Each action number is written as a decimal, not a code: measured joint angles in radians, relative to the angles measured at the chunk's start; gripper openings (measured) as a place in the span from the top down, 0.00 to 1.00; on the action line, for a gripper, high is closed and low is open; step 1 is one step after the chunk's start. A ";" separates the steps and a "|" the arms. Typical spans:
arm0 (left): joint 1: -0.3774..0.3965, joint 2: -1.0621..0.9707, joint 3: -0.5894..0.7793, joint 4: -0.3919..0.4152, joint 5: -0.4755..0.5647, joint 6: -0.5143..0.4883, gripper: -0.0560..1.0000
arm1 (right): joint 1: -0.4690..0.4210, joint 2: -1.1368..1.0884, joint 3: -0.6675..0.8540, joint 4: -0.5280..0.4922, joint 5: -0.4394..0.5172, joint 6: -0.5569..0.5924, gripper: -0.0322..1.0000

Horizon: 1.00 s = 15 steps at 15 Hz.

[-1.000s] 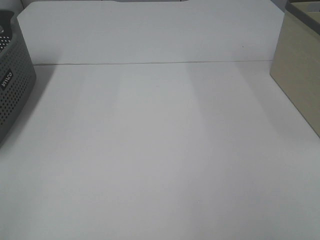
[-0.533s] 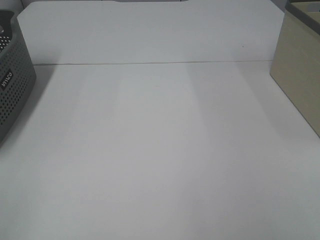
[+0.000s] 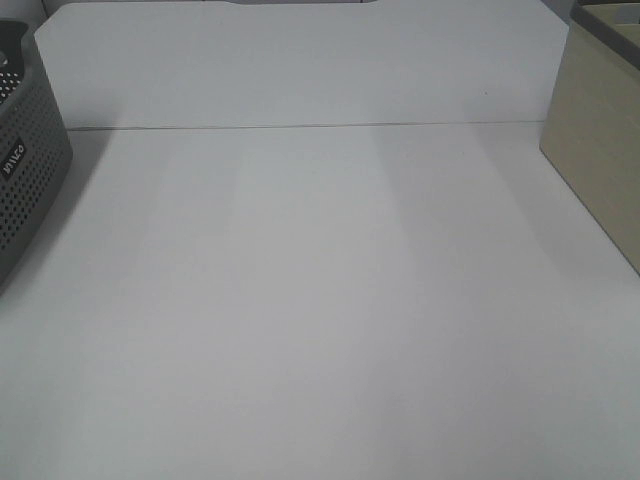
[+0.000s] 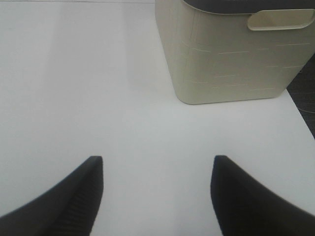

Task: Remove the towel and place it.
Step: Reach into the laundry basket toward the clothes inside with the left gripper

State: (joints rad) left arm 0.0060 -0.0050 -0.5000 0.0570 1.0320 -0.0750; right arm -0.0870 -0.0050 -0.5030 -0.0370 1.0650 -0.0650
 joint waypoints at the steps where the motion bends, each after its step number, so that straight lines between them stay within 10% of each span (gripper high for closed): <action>1: 0.000 0.000 0.000 0.000 0.000 0.000 0.02 | 0.000 0.000 0.000 0.000 0.000 0.000 0.36; 15: 0.000 0.168 -0.087 0.110 -0.002 -0.084 0.02 | 0.000 0.000 0.000 0.000 0.000 0.000 0.36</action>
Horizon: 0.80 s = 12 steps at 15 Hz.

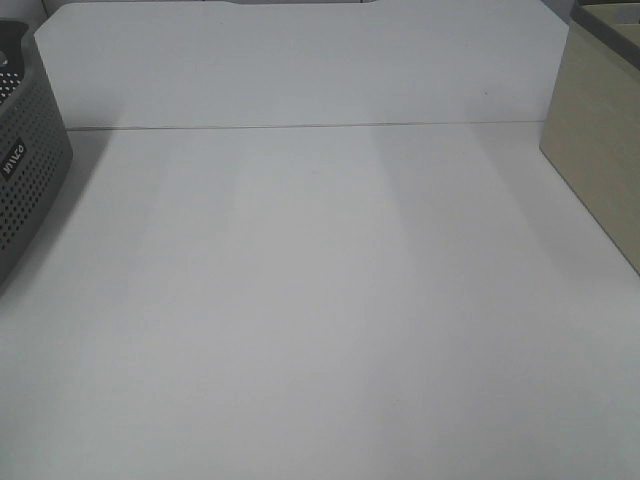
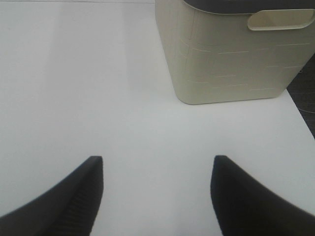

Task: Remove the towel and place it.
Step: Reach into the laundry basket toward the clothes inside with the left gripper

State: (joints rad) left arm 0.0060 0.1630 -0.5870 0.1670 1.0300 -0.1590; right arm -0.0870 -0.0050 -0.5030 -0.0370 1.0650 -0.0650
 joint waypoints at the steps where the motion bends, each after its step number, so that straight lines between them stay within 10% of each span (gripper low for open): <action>1: 0.000 0.051 -0.025 0.018 -0.002 -0.021 0.02 | 0.000 0.000 0.000 0.000 0.000 0.000 0.36; 12: 0.000 0.709 -0.346 0.334 -0.126 -0.499 0.09 | 0.000 0.000 0.000 0.000 0.000 0.000 0.36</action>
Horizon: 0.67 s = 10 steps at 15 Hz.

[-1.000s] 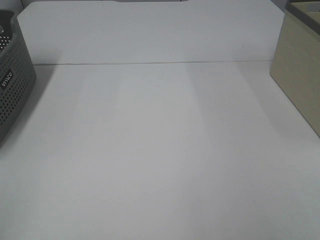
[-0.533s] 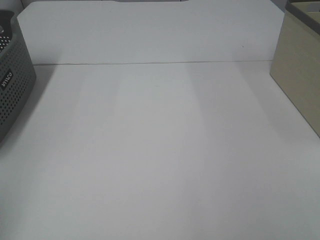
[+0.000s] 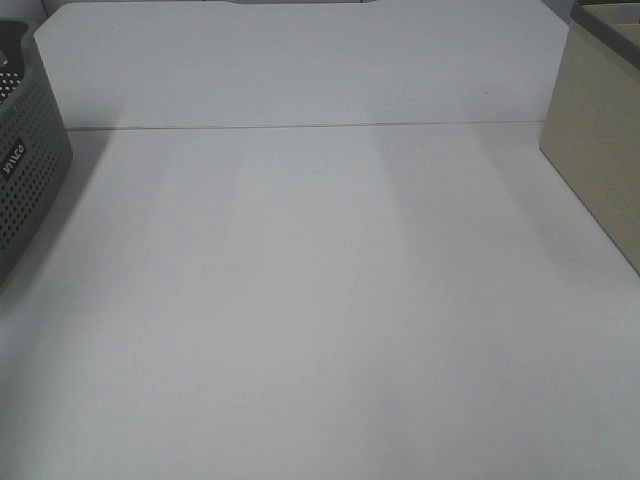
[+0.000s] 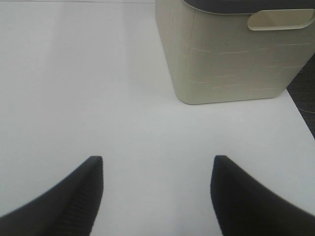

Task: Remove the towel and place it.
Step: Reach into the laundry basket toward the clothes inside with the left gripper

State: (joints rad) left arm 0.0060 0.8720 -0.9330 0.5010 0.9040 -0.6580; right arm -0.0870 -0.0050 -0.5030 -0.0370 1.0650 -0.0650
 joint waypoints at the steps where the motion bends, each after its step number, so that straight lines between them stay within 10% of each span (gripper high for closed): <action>1: 0.000 0.054 -0.031 0.038 -0.003 -0.055 0.09 | 0.000 0.000 0.000 0.000 0.000 0.000 0.36; 10: 0.039 0.509 -0.355 0.119 -0.009 -0.244 0.16 | 0.000 0.000 0.000 0.000 0.000 0.000 0.36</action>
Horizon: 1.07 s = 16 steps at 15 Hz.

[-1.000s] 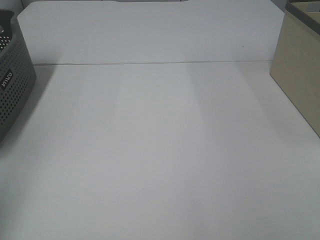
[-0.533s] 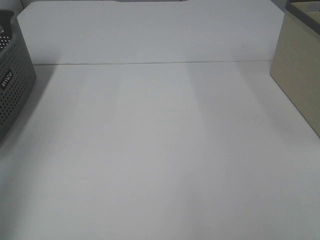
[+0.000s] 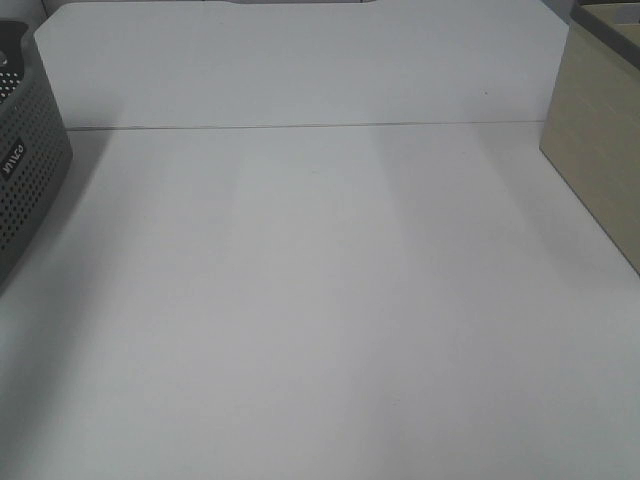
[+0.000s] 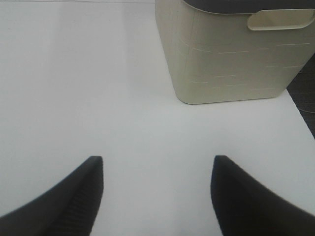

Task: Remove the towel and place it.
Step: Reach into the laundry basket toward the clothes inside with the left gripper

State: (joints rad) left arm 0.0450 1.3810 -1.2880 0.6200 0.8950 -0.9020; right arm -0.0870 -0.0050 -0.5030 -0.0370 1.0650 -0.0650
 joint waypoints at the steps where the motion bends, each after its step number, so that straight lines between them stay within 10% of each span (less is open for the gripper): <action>1: 0.012 0.017 -0.012 -0.004 -0.001 -0.001 0.16 | 0.000 0.000 0.000 0.000 0.000 0.000 0.36; 9: 0.202 0.286 -0.059 -0.052 -0.123 -0.071 0.20 | 0.000 0.000 0.000 0.000 0.000 0.000 0.36; 16: 0.206 0.497 -0.060 -0.058 -0.299 -0.212 0.22 | 0.000 0.000 0.000 0.000 0.000 0.000 0.36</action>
State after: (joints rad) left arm 0.2510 1.8780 -1.3480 0.5620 0.5960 -1.1140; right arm -0.0870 -0.0050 -0.5030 -0.0370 1.0650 -0.0650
